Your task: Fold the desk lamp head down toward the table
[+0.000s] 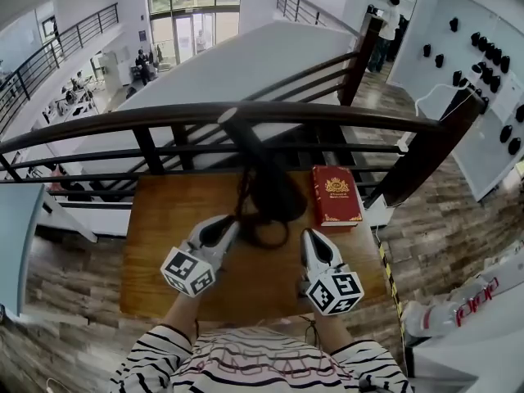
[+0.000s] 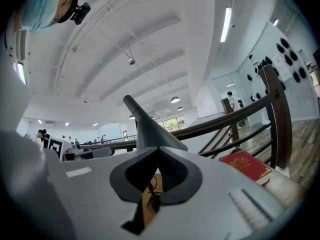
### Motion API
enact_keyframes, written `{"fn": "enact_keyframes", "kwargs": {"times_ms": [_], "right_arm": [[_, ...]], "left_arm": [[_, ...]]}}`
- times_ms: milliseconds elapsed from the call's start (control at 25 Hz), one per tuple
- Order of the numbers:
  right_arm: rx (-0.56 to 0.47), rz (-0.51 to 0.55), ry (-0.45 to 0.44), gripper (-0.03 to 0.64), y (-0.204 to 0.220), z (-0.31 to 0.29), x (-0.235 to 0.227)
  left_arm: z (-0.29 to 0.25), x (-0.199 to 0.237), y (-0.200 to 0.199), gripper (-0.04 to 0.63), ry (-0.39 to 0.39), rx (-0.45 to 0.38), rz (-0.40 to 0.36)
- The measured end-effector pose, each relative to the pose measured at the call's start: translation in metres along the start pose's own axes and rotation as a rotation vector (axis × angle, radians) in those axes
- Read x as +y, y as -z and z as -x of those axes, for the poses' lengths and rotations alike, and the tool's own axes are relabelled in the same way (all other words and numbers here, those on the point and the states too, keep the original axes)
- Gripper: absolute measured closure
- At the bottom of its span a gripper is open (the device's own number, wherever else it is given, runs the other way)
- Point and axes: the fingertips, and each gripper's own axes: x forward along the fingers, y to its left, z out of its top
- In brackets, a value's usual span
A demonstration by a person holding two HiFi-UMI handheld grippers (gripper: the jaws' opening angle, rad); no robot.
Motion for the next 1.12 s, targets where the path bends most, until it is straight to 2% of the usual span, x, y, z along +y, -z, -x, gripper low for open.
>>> {"fn": "enact_keyframes", "kwargs": {"times_ms": [160, 480, 1120], "right_arm": [[0.015, -0.002, -0.026, 0.617, 0.007, 0.020, 0.005], [0.049, -0.018, -0.079, 0.617, 0.025, 0.057, 0.018], [0.105, -0.023, -0.148, 0.617, 0.053, 0.137, 0.051]], "left_arm": [[0.015, -0.018, 0.009, 0.592, -0.049, 0.016, -0.005], [0.051, -0.053, 0.029, 0.592, -0.135, 0.059, -0.004], [0.123, -0.130, 0.056, 0.594, -0.228, 0.104, 0.033]]}}
